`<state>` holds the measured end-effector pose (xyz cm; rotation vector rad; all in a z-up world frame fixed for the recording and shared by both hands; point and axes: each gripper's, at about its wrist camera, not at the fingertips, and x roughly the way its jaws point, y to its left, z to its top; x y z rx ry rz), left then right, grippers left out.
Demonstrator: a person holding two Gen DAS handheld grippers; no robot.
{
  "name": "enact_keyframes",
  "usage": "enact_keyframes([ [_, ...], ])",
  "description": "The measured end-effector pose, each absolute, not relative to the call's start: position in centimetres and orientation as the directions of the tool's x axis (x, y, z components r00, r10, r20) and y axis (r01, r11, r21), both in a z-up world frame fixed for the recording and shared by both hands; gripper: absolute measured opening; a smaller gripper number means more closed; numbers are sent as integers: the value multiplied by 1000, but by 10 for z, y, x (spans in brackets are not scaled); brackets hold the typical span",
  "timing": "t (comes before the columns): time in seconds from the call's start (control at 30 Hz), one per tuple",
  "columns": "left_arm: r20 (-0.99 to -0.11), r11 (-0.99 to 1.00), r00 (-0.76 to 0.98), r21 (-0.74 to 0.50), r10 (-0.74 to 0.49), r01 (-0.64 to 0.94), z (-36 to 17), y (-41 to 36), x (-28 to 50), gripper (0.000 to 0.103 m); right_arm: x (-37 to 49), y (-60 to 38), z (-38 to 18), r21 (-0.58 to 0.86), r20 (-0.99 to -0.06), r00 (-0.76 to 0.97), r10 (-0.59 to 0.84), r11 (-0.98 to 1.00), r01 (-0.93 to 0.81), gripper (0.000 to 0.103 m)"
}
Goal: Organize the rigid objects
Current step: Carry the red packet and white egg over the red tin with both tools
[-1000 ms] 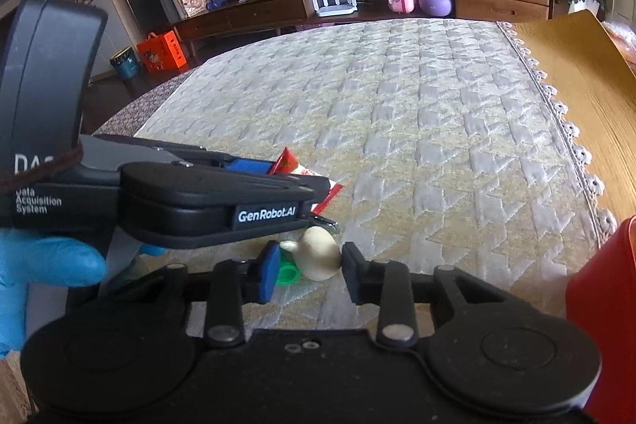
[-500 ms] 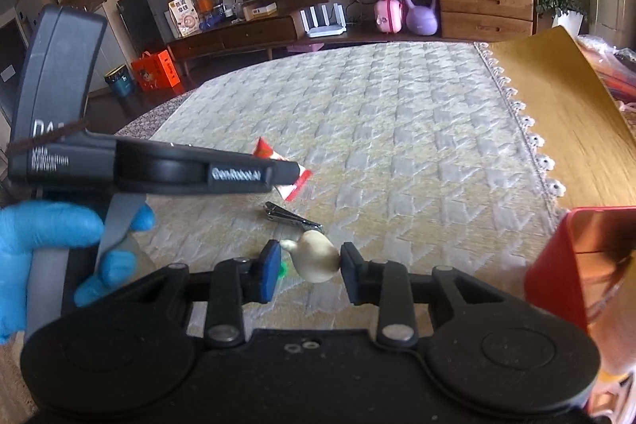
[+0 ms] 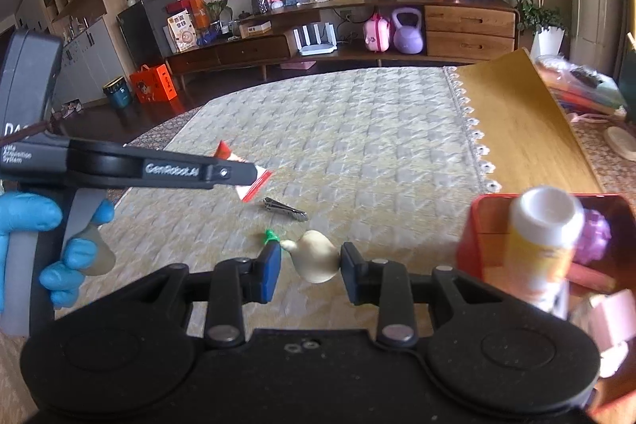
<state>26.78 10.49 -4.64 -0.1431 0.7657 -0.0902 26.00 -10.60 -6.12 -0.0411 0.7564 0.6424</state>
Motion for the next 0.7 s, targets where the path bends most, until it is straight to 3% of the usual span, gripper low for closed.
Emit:
enact_keyframes([
  [0.7,-675,974,702,-160,-227,161,-17,7,213,23,218,-192,-33,124,-623,630,463,854,-505,32],
])
